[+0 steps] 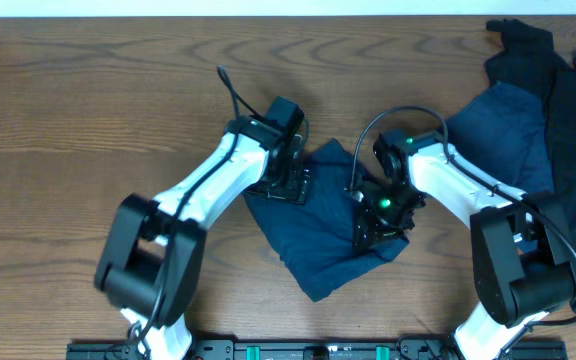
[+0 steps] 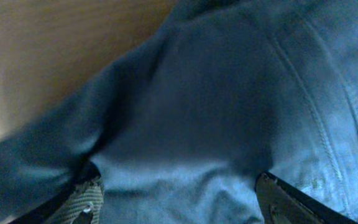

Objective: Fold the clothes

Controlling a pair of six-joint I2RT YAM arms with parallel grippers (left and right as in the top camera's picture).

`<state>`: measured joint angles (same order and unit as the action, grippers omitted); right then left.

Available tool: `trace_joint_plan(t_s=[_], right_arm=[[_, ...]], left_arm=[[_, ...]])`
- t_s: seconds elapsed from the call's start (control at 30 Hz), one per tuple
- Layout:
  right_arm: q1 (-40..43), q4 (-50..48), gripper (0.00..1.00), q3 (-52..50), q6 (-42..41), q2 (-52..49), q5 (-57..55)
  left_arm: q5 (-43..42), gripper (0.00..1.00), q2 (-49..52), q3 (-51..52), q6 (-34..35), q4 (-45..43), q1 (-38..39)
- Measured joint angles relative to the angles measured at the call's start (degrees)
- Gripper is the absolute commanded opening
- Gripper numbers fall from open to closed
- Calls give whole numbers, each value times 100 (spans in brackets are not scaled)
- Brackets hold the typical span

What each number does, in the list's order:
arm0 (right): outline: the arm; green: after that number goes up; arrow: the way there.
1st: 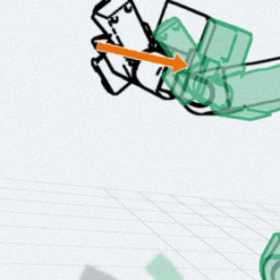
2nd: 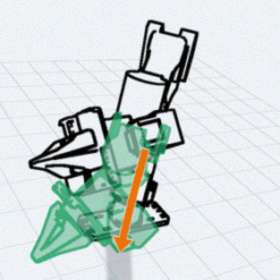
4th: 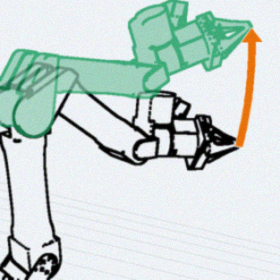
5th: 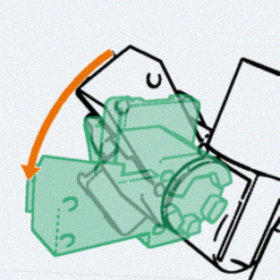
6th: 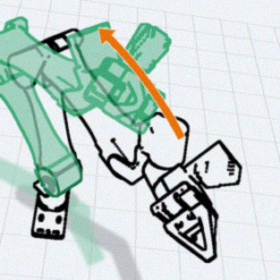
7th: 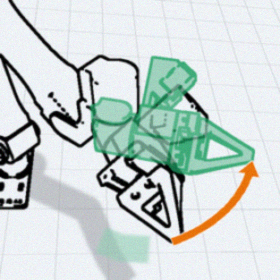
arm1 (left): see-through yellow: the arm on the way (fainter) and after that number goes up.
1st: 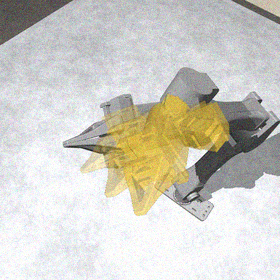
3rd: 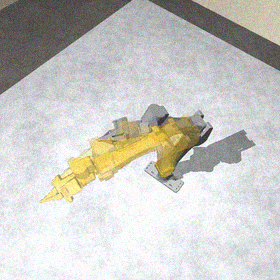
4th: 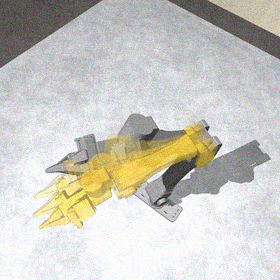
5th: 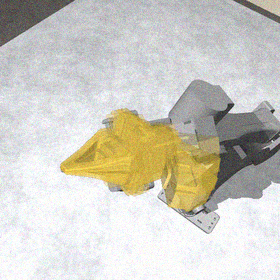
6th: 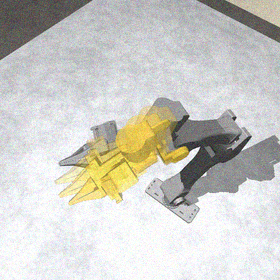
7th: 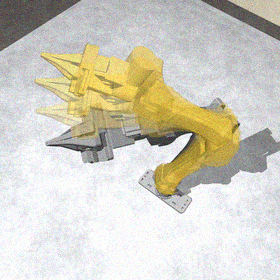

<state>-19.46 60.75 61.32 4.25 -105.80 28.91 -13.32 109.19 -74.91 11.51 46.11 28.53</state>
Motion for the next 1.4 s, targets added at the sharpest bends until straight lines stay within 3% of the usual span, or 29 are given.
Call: trace_joint_plan(t_s=[0.2,0.47,0.8,0.97,1.1,1.17,1.4], right_arm=[[105,-1056,32,-214,-1239,26,-601],[664,-2323,54,-153,-1923,107,-737],[994,-1504,60,901,-1878,144,-1342],[933,-702,53,1506,-1504,789,-1176],[629,385,22,1659,-1139,1434,-885],[407,820,15,1646,-988,1512,-789],[-131,448,12,540,-896,1467,-688]], left_arm=[[-48,80,485,-46,-35,-472,-109],[-236,80,581,-107,-85,-780,-726],[-317,79,590,-127,-101,-57,-1086],[-326,79,605,-127,-101,306,-1084],[-348,79,623,-127,-101,485,-1084],[-363,79,627,-127,-101,503,-1084],[-393,78,632,-127,-101,522,-1084]])
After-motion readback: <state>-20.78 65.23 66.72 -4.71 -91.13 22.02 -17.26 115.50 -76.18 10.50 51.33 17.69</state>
